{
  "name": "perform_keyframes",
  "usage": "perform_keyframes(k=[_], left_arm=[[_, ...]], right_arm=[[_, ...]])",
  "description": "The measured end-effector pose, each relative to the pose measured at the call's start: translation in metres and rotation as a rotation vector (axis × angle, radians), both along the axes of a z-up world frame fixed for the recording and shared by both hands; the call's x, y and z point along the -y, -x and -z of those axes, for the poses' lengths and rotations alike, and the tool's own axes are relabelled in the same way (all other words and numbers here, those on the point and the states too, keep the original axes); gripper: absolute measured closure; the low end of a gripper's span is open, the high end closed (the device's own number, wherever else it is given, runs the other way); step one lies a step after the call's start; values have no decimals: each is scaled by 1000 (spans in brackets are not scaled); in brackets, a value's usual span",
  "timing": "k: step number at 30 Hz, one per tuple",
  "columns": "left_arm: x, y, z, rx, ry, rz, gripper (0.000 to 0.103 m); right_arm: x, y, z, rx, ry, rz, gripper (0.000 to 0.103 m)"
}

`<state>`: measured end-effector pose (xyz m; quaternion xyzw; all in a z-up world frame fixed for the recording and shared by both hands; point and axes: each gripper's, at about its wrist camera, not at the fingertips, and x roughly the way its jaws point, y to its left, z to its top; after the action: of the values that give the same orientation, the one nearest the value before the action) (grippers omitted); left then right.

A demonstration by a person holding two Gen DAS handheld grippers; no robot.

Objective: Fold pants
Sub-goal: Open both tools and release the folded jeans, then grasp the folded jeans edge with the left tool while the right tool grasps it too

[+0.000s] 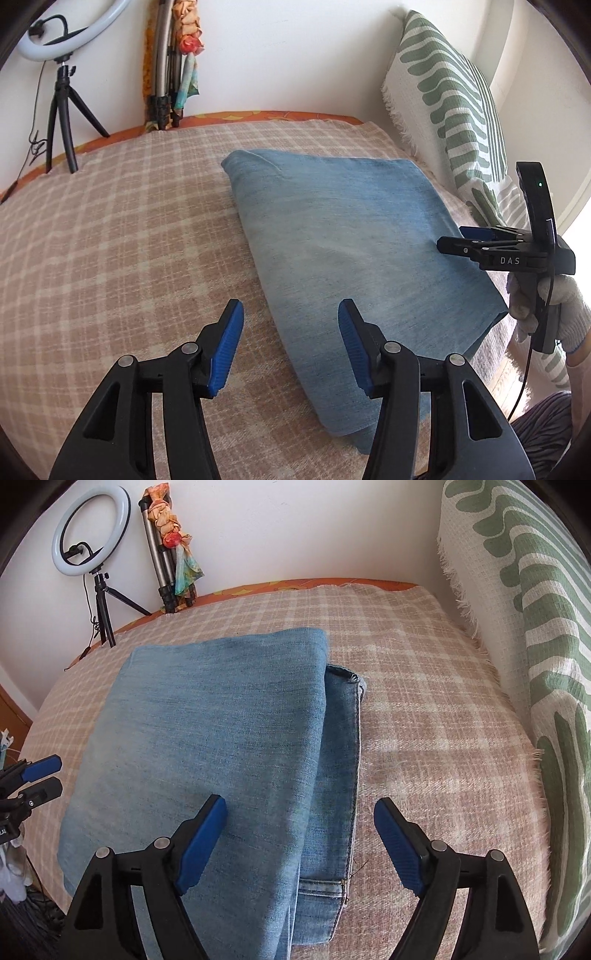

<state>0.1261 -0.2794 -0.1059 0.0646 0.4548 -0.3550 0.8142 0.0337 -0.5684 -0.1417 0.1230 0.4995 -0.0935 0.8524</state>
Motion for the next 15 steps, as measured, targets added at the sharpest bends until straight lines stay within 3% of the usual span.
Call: perform_keyframes(k=[11, 15], left_arm=[[7, -42, 20, -186, 103, -56, 48], [13, -54, 29, -244, 139, -68, 47]], right_arm=[[33, -16, 23, 86, -229, 14, 12], [35, -21, 23, 114, -255, -17, 11]])
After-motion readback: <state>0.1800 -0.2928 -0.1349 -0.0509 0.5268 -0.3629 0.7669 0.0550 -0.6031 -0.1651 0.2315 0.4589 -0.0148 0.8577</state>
